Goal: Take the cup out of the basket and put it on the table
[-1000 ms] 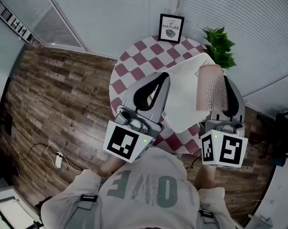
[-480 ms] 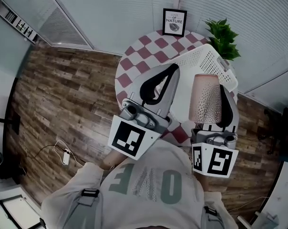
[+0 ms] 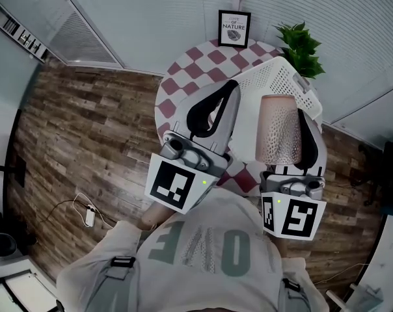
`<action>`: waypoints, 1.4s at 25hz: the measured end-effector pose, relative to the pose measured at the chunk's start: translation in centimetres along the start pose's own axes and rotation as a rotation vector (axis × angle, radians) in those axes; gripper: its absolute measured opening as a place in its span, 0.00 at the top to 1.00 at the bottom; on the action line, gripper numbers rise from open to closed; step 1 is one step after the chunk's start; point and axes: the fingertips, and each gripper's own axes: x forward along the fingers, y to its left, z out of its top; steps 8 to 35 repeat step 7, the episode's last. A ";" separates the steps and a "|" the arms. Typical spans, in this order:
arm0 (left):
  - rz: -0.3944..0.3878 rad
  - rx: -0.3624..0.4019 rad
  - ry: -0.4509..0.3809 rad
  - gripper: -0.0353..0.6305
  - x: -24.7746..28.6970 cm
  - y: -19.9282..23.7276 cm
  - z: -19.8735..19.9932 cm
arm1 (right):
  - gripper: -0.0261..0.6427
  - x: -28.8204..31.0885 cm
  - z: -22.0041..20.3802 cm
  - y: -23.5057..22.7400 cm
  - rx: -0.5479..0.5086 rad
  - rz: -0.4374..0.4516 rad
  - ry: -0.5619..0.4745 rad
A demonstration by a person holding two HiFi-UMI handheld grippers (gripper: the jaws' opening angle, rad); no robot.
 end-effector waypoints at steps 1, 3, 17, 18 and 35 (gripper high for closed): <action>-0.001 -0.002 0.000 0.94 0.0 0.0 0.0 | 0.93 0.0 0.1 0.0 -0.002 -0.002 -0.001; -0.001 -0.003 0.002 0.94 -0.1 0.1 0.0 | 0.93 0.0 0.2 -0.1 -0.002 -0.006 -0.001; 0.011 -0.007 0.011 0.94 -0.1 0.7 -0.4 | 0.93 0.3 -0.1 -0.4 -0.003 -0.018 0.002; 0.011 -0.007 0.011 0.94 -0.1 0.7 -0.4 | 0.93 0.3 -0.1 -0.4 -0.003 -0.018 0.002; 0.011 -0.007 0.011 0.94 -0.1 0.7 -0.4 | 0.93 0.3 -0.1 -0.4 -0.003 -0.018 0.002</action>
